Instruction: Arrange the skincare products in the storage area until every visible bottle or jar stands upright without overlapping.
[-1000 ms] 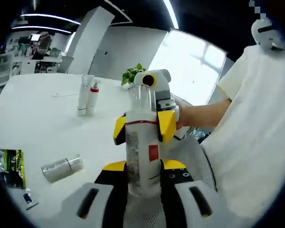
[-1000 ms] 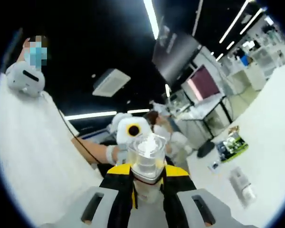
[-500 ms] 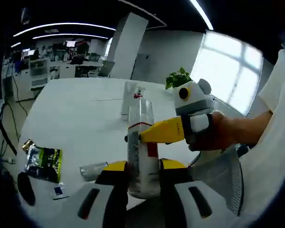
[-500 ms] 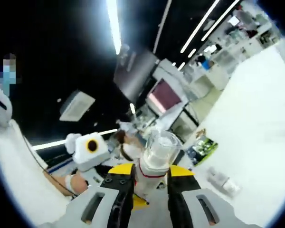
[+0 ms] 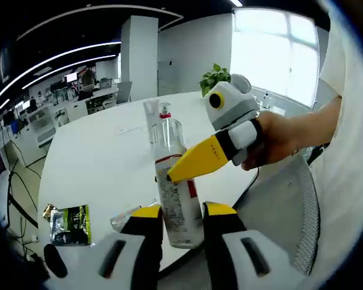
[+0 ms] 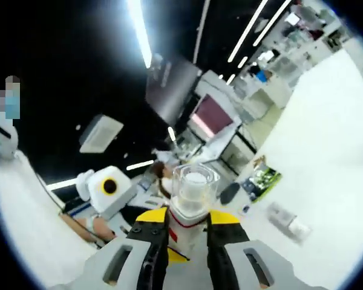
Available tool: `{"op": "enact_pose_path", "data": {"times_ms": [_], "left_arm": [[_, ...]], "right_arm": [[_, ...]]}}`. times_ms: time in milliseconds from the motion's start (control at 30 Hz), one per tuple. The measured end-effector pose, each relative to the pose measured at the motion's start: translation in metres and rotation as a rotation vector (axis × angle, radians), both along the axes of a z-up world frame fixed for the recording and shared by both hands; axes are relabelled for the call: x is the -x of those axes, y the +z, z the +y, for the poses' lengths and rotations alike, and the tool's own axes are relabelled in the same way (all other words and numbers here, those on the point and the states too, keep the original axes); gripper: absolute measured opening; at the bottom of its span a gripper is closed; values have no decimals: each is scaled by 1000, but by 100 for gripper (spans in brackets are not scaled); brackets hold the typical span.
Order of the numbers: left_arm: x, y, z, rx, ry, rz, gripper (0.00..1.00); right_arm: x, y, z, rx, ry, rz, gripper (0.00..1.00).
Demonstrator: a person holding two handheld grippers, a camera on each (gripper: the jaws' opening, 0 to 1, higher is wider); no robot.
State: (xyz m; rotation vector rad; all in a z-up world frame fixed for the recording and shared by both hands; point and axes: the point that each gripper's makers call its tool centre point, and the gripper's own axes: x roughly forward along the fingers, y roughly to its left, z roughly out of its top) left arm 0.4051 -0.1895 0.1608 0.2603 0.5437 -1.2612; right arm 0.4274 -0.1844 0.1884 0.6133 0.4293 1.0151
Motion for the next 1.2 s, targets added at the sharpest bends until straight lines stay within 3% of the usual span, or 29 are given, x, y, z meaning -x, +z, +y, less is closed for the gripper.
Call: {"op": "enact_pose_path", "data": {"times_ms": [133,167,233,333,433,567,600,733,833,900,933,1033,1200], "left_arm": [[11,5,-2,56,-56,71,19],[16,9,-4,89,-60,111,19],[16,14,-4,125,-36,160,18],[2,19,2,134,32,139,16],[-11,14,7,56,100,56,16],[-28,14,13,12,208,-8,15],[-33,14,16,-37,225,-72,15],[-36,6,22,-170,235,-177,15],[-33,5,18,-221,208,-254,15],[-32,5,15,-265,182,-317,15],[-32,2,17,-287,191,-313,15],[-34,2,14,-235,223,-282,15],[-39,0,20,-290,221,-321,15]], "right_arm": [[11,9,5,44,94,-98,18],[13,12,6,43,115,-116,18],[13,17,5,29,122,-117,18],[6,20,4,6,74,-106,19],[-5,15,7,-4,8,-61,20],[-16,10,7,-120,-98,97,22],[-18,8,8,-152,-130,144,22],[-17,-1,10,-132,-186,226,20],[-14,-12,14,-111,-191,303,20],[-11,-17,21,-103,-187,322,20],[-12,-17,18,-92,-209,308,20],[-15,-16,13,-107,-243,323,19],[-13,-19,12,-108,-252,345,21]]}}
